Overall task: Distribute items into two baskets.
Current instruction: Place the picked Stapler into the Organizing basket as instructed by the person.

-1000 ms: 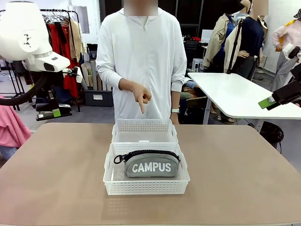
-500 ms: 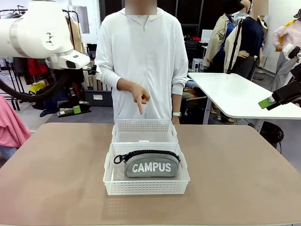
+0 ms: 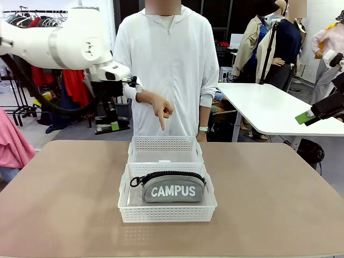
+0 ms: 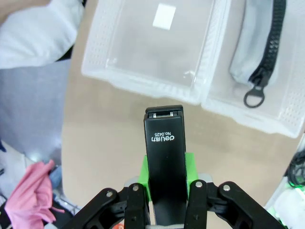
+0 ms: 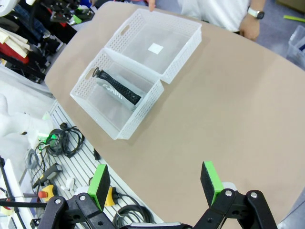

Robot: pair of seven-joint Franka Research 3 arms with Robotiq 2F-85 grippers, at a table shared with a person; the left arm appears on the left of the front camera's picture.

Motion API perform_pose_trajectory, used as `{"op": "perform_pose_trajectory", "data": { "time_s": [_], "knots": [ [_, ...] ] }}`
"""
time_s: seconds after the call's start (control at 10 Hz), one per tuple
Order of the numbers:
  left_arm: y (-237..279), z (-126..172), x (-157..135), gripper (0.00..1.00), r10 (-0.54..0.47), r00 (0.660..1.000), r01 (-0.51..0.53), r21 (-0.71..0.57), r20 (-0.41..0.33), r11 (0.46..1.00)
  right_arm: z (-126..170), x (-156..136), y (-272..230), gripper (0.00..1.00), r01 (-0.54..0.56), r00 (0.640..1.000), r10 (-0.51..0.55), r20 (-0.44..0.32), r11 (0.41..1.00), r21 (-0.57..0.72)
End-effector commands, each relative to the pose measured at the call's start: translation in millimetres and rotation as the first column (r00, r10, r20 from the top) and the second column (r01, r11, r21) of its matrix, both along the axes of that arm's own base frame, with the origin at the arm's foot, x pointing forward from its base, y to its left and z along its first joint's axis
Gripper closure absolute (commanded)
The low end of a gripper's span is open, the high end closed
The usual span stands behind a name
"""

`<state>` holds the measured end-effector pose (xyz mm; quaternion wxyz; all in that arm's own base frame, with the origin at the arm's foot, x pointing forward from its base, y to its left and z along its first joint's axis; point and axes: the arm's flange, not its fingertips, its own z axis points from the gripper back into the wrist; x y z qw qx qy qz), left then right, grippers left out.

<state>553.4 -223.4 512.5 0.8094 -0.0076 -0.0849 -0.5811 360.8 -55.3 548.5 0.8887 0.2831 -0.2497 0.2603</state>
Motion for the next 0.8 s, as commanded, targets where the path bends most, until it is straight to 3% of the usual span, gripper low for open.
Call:
{"op": "perform_pose_trajectory", "data": {
  "time_s": [0.0,0.7],
  "knots": [
    [-24,3,25,1.0,-0.059,0.998,0.059,0.012,-0.014,0.998,0,-1,1,0.0,-0.006,1.0,0.005,0.018,1.0,0.017],
    [-119,-27,86,1.0,-0.173,0.984,0.175,0.042,-0.033,0.984,0,-1,1,0.0,-0.006,1.0,0.005,0.018,1.0,0.017]
  ]
}}
